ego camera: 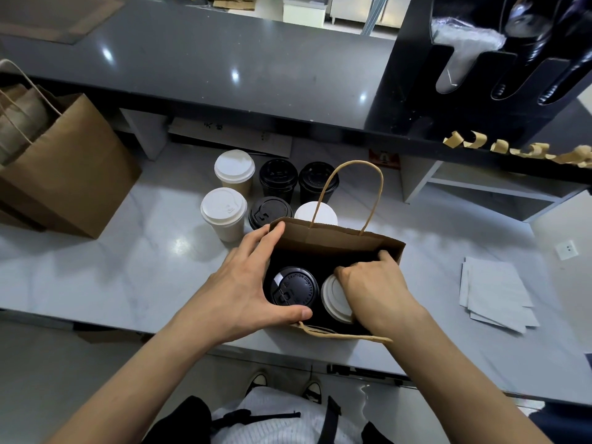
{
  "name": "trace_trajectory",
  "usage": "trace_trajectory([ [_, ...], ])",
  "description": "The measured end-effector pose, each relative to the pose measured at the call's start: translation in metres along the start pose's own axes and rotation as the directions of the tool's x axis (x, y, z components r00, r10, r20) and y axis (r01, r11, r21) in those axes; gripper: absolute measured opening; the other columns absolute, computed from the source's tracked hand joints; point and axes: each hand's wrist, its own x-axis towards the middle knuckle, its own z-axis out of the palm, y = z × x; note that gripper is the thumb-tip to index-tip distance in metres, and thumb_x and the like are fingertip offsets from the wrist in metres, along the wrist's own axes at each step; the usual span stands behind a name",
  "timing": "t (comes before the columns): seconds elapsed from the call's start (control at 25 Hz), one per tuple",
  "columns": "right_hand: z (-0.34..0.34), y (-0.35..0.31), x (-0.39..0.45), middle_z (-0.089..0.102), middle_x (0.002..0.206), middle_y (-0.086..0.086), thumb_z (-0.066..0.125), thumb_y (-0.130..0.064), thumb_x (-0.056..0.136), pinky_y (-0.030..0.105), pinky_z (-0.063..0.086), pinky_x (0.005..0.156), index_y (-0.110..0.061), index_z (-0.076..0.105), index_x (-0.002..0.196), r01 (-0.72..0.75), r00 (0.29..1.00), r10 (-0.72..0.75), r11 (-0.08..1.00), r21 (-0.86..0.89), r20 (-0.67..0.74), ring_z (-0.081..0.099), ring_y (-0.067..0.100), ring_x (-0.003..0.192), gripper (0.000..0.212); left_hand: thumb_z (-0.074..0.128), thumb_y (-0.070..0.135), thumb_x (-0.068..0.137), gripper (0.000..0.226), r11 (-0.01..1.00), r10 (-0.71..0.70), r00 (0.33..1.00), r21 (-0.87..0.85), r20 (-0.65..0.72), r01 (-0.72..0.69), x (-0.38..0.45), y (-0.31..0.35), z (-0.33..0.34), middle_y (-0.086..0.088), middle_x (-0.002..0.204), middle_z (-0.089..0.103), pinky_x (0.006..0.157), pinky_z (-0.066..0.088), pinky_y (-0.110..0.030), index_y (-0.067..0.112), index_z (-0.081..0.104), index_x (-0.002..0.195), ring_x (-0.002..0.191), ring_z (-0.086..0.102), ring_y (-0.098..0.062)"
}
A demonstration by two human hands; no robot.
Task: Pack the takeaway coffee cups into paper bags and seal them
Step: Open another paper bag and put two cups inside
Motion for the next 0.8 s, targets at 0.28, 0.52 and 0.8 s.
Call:
trace_trajectory([
  [0.28, 0.002, 0.011, -0.014, 0.061, 0.125, -0.005, 0.07, -0.034, 0.083, 0.041, 0.033, 0.098, -0.028, 0.042, 0.141, 0.028, 0.998, -0.02, 0.992, 0.126, -0.066, 0.057, 0.024, 0.117, 0.065, 0.07, 0.081, 0.057, 0.125, 0.999, 0.032, 0.999, -0.007, -0.015, -0.032, -0.001, -0.002, 0.0, 0.029, 0.158, 0.007, 0.117, 0.036, -0.037, 0.047, 0.003, 0.157, 0.146, 0.023, -0.001],
  [0.52, 0.007, 0.034, -0.041, 0.06, 0.111, -0.002, 0.082, -0.027, 0.076, 0.039, 0.046, 0.089, -0.03, 0.07, 0.117, -0.031, 0.911, 0.201, 0.904, 0.426, -0.359, 0.054, 0.026, 0.105, 0.043, 0.073, 0.079, 0.058, 0.124, 0.998, 0.054, 0.999, -0.032, 0.006, -0.054, 0.0, -0.006, 0.0, 0.031, 0.158, 0.007, 0.117, 0.036, -0.04, 0.049, 0.003, 0.157, 0.146, 0.026, -0.002],
  [0.8, 0.036, 0.03, -0.071, 0.057, 0.12, 0.004, 0.074, -0.028, 0.083, 0.045, 0.044, 0.09, -0.026, 0.071, 0.116, -0.236, 0.791, 0.492, 0.793, 0.562, -0.363, 0.056, 0.031, 0.108, 0.033, 0.069, 0.082, 0.055, 0.127, 0.993, 0.107, 0.994, -0.046, 0.031, -0.105, 0.007, -0.009, 0.0, 0.031, 0.156, 0.01, 0.116, 0.038, -0.042, 0.044, 0.006, 0.158, 0.143, 0.031, -0.004],
])
